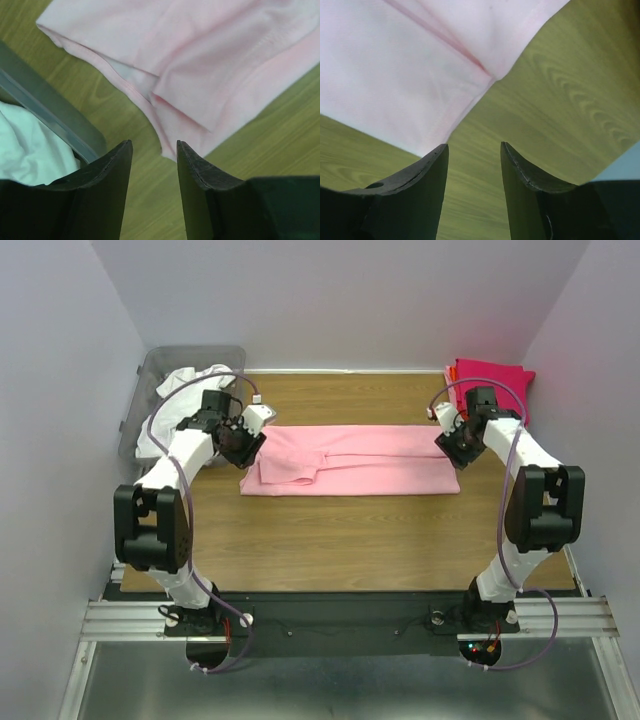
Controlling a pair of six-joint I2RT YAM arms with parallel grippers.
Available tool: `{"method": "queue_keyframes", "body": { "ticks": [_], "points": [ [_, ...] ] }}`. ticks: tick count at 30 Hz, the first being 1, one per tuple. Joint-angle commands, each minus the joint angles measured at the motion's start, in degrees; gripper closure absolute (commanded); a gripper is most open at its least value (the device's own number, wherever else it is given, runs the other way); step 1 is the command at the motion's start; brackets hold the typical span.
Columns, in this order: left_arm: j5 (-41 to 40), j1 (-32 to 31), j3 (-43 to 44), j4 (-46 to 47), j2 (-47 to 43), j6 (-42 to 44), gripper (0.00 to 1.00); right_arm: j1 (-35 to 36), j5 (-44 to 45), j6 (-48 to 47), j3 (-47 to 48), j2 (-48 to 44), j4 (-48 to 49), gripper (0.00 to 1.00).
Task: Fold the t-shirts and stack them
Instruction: Fold the tshirt
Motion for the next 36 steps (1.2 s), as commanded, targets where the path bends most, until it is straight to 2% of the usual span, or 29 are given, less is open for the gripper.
{"method": "queue_keyframes", "body": {
  "ticks": [1, 7, 13, 15, 16, 17, 18, 21, 22, 23, 28, 29, 31, 32, 33, 34, 36],
  "points": [
    [0.82, -0.42, -5.66, -0.71, -3.92, -1.17, 0.48, -1.09, -2.56, 7.96, -2.24, -0.8, -0.82, 0.46],
    [0.12, -0.42, -10.33, 2.28, -3.57, -2.49, 0.48, -3.03, -4.41, 12.27, -5.23, 1.93, -1.44, 0.42],
    [-0.06, -0.42, -12.52, 5.44, -0.76, -3.11, 0.51, -3.73, -5.2, 12.89, -5.41, 5.7, -1.18, 0.44],
    [0.12, -0.42, -13.23, 6.06, 0.38, -3.19, 0.53, -3.82, -5.29, 12.89, -5.23, 7.46, -1.09, 0.5],
    [0.47, -0.42, -13.49, 5.89, 0.99, -3.11, 0.61, -3.91, -5.11, 12.72, -5.14, 7.99, -1.0, 0.54],
    [0.9, -0.42, -14.01, 5.71, 1.09, -3.11, 0.66, -3.91, -4.94, 12.63, -5.14, 8.6, -0.83, 0.64],
    [1.17, -0.51, -14.37, 5.45, 1.0, -3.02, 0.77, -3.99, -4.76, 12.28, -5.23, 8.96, -0.91, 0.7],
    [1.79, -0.51, -16.38, 3.78, -0.49, -2.32, 0.92, -4.08, -3.71, 11.49, -6.27, 8.18, -1.0, 0.9],
    [1.96, -0.6, -17.0, 3.43, -1.1, -1.79, 1.0, -4.08, -3.44, 10.7, -6.8, 7.74, -1.0, 0.92],
    [2.14, -0.6, -17.62, 2.12, -2.59, -1.53, 1.0, -4.08, -3.18, 10.35, -7.51, 7.12, -1.09, 0.96],
    [5.04, -0.77, -21.75, -2.54, -8.22, -0.82, 1.0, -4.08, -0.9, 6.49, -14.01, 0.9, -1.53, 0.97],
    [5.21, -0.86, -22.1, -3.94, -10.32, -0.91, 1.0, -4.08, -0.55, 5.95, -14.71, 0.01, -1.96, 0.97],
    [4.78, -1.04, -22.63, -5.09, -12.35, -0.73, 0.96, -4.08, 0.07, 4.98, -15.95, -2.46, -3.02, 0.84],
    [4.34, -1.04, -22.46, -5.62, -14.45, -1.08, 0.87, -4.08, 0.07, 4.89, -15.95, -3.42, -3.98, 0.62],
    [3.99, -0.95, -21.67, -5.98, -15.43, -1.26, 0.7, -4.08, 0.07, 5.15, -15.34, -4.3, -4.34, 0.54],
    [3.99, -1.04, -21.14, -6.5, -16.31, -1.35, 0.66, -4.08, -0.1, 5.68, -14.55, -5.01, -4.6, 0.48],
    [4.86, -1.04, -19.13, -8.08, -18.59, -1.43, 0.61, -4.08, -2.37, 6.91, -12.45, -7.64, -5.74, 0.45]
  ]
}}
